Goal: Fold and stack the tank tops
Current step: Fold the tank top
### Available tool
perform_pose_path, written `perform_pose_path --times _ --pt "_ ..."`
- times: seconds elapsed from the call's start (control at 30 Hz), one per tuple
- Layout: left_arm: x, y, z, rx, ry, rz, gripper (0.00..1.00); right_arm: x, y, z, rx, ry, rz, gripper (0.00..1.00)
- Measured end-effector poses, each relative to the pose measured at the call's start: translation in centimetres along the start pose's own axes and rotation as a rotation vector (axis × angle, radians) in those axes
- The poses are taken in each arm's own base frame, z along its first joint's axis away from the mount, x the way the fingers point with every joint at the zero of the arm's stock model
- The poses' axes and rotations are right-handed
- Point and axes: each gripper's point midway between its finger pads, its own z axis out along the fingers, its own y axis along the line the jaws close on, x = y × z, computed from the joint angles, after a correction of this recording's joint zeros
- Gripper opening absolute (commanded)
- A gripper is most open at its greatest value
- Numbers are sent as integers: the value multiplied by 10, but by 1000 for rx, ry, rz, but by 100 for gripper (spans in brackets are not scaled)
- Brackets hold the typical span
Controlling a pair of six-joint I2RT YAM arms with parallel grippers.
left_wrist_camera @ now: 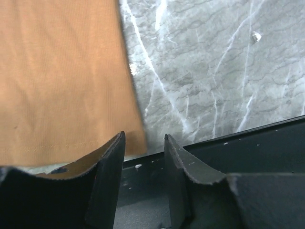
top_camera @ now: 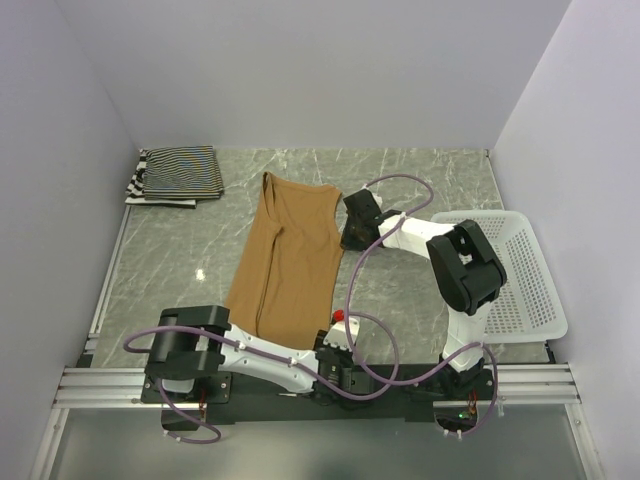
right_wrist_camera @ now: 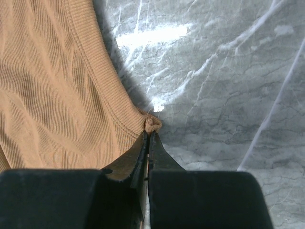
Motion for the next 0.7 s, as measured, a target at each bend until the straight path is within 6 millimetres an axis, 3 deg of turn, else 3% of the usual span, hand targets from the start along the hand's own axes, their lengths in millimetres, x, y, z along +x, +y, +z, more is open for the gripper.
perform_pose_path --times 0.43,0.53,0.7 --pt "2 1 2 -21 -18 20 41 -2 -2 1 -11 -1 6 0" --pt "6 -1 8 -22 -8 26 32 -2 -2 1 -14 -3 8 0" --pt "3 -8 12 -1 -15 28 7 -4 -6 1 -19 -14 14 0"
